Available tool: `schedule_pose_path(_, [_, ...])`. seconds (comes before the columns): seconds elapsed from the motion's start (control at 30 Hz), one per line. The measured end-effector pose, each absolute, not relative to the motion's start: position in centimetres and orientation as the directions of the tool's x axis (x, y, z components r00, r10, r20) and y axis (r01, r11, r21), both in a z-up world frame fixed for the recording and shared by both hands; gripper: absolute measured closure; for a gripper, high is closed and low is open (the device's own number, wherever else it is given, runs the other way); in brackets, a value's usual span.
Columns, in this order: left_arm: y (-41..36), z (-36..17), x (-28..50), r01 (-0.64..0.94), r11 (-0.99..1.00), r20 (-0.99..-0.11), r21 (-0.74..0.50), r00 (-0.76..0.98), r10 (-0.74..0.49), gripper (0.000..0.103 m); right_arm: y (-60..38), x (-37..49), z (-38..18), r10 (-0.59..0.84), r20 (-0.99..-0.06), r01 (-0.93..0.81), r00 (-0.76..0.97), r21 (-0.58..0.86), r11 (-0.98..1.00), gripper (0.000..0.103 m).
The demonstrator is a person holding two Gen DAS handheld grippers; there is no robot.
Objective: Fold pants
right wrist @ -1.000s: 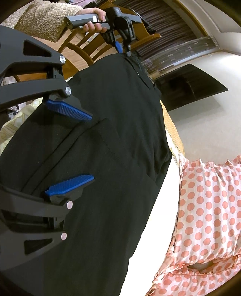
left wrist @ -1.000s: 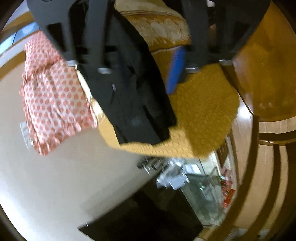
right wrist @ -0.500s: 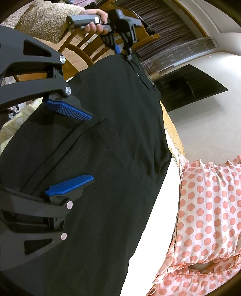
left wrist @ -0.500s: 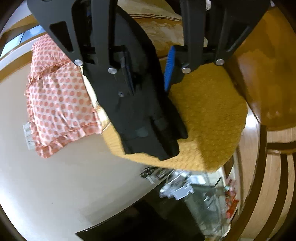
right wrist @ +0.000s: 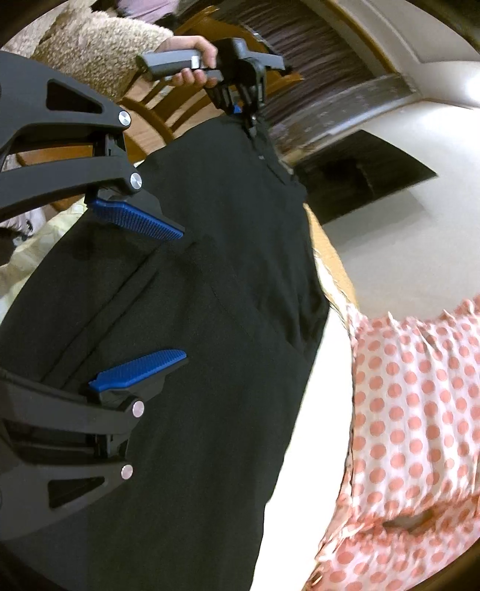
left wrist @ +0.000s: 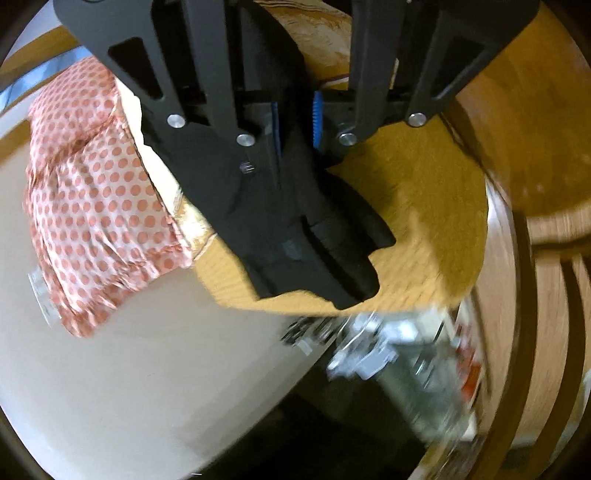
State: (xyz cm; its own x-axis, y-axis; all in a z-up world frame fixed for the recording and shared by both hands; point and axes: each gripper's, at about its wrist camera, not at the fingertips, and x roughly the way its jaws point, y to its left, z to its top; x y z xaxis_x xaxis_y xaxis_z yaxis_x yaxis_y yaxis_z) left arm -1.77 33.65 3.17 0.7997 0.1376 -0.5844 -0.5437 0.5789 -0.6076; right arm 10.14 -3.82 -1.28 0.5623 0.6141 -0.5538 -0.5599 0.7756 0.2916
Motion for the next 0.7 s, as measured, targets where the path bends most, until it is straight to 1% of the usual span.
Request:
schedule_pose_path(0.07, [31.8,5.7,-1.0,-0.509,0.663,-0.557,-0.550,0.814,0.163,0.093,-5.7,9.9,-0.7,0.612,-0.520,-0.533,0.596,0.314,0.786,0.039])
schedule_pose_path(0.13, [29.6,8.1,0.1,-0.462,0.732,-0.528,-0.501,0.833,0.164,0.093,-7.9,9.8,-0.1,0.595,-0.498,-0.496,0.631,0.331,0.803,0.039])
schedule_pose_path(0.2, [27.2,10.2,1.2,-0.406,0.792,-0.502,-0.456,0.852,0.148,0.093,-9.8,9.6,0.1,0.576,-0.482,-0.462,0.660,0.345,0.817,0.039])
schedule_pose_path(0.3, [22.0,13.3,3.4,-0.283,0.878,-0.459,-0.385,0.884,0.083,0.093,-13.3,9.1,0.5,0.528,-0.457,-0.392,0.716,0.363,0.845,0.039])
schedule_pose_path(0.4, [15.4,15.6,5.7,-0.124,0.939,-0.433,-0.321,0.901,-0.029,0.093,-16.3,8.4,0.6,0.482,-0.439,-0.332,0.758,0.376,0.865,0.039])
schedule_pose_path(0.53, [5.1,16.7,8.1,0.136,0.960,-0.422,-0.243,0.877,-0.231,0.093,-21.3,6.8,0.6,0.378,-0.419,-0.209,0.825,0.396,0.894,0.039])
schedule_pose_path(0.6, [-0.4,16.0,8.7,0.277,0.929,-0.429,-0.246,0.828,-0.361,0.093,-23.6,5.9,0.5,0.323,-0.418,-0.145,0.849,0.403,0.904,0.039])
schedule_pose_path(0.7, [-6.8,13.5,8.9,0.413,0.876,-0.463,-0.249,0.744,-0.482,0.093,-26.2,4.8,-0.1,0.254,-0.425,-0.068,0.869,0.406,0.911,0.039])
